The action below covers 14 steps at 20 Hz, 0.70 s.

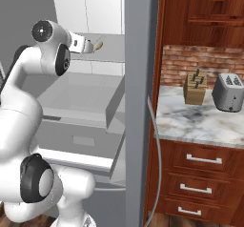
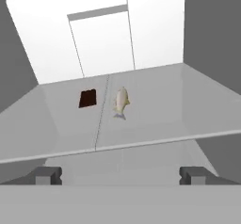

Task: Take the fish out of the fridge, briefly rinse it in the sink, and place it on the tray next to the sink.

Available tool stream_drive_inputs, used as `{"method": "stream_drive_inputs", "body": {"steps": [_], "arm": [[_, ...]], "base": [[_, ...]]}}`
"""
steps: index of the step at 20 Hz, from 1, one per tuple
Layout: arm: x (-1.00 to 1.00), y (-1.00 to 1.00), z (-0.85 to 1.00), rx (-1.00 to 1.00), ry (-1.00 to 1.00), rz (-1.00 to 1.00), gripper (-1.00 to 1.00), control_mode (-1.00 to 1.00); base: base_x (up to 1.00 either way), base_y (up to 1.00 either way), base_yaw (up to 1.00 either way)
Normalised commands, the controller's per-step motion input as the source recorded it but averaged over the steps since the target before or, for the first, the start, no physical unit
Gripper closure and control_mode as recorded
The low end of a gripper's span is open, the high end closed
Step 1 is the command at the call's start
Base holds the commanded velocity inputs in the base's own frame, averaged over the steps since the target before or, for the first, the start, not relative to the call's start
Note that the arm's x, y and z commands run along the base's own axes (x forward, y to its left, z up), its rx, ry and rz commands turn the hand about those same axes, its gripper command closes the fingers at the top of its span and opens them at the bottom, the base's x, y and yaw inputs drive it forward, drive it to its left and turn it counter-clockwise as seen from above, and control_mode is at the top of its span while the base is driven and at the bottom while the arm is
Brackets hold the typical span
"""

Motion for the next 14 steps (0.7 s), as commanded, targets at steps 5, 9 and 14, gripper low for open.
{"method": "stream_drive_inputs", "body": {"steps": [5,9,14], "arm": [[0.27,-0.01,-0.18,-0.04,0.0,0.0,-1.0,-1.0],[0.44,0.0,-0.03,0.0,0.12,0.0,-1.0,-1.0],[0.36,0.0,-0.02,0.0,0.28,0.0,-1.0,-1.0]], "base": [[0.0,0.0,0.0],[0.0,0.0,0.0],[0.0,0.0,0.0]]}}
